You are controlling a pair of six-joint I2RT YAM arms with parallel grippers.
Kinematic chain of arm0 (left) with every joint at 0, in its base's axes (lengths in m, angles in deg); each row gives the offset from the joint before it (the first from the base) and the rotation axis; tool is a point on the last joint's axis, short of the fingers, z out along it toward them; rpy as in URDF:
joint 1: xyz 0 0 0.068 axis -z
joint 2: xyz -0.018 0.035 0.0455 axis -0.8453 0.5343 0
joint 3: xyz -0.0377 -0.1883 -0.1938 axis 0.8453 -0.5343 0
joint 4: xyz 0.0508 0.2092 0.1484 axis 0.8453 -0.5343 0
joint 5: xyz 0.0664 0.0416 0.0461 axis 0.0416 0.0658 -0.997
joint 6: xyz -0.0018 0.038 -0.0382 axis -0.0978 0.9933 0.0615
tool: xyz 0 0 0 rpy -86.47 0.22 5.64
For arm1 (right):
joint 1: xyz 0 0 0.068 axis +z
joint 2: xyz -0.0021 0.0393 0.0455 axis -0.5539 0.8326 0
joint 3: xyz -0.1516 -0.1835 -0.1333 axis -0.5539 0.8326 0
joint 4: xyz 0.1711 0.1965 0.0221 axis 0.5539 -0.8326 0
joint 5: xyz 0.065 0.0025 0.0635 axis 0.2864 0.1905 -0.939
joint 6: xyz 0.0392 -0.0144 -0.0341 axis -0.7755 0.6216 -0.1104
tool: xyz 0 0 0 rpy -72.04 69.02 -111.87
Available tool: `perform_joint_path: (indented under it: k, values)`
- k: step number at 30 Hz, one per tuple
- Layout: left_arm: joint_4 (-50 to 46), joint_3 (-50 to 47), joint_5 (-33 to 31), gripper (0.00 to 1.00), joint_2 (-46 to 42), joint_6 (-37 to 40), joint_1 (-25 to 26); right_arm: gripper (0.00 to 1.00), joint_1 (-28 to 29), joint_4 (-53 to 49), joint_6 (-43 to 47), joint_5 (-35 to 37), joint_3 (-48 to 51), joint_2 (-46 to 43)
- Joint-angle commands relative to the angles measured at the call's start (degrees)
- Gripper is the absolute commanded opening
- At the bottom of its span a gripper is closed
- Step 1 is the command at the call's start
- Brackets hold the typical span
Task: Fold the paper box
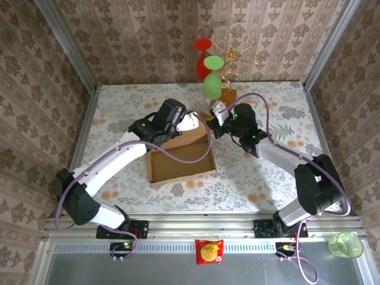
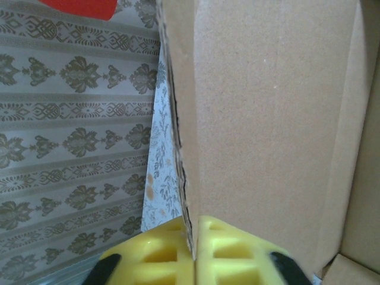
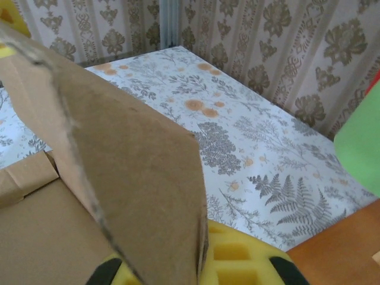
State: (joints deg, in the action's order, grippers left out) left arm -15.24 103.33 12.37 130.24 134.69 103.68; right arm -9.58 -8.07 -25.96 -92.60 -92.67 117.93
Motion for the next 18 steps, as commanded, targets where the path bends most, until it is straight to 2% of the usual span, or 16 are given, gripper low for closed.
perform_joint_path:
  k: [1, 3, 6, 8, 12, 15, 18]
  values:
    - [1.0, 2.3, 1.7, 0.44, -1.9, -8.4, 0.5, 0.00, -0.5, 2.7, 0.2, 2.4, 2.8, -1.4]
    - [1.0, 1.7, 4.1, 0.52, -5.2, -15.6, -0.6, 0.00, -0.8, 4.4, 0.7, 2.7, 4.6, -2.0]
    - [0.5, -1.9, 13.6, 0.66, -12.7, -28.8, -6.0, 0.00, -1.6, 5.1, 1.3, 2.1, 6.6, -3.0]
    - [0.4, -6.3, 17.9, 0.68, -18.0, -35.4, -10.6, 0.00, -2.6, 4.9, 1.2, 1.8, 7.4, -3.8]
    - [-1.4, -14.5, 20.6, 0.69, -25.2, -41.3, -18.7, 0.00, -3.4, 4.4, 1.4, 2.2, 8.3, -5.4]
    - [2.2, -21.4, 26.7, 0.75, -29.8, -44.3, -27.1, 0.00, -4.5, 5.1, 0.9, 1.6, 9.3, -5.7]
    - [7.0, -26.9, 33.4, 0.78, -30.9, -46.8, -34.5, 0.00, -5.1, 5.4, 0.5, 1.2, 9.8, -5.3]
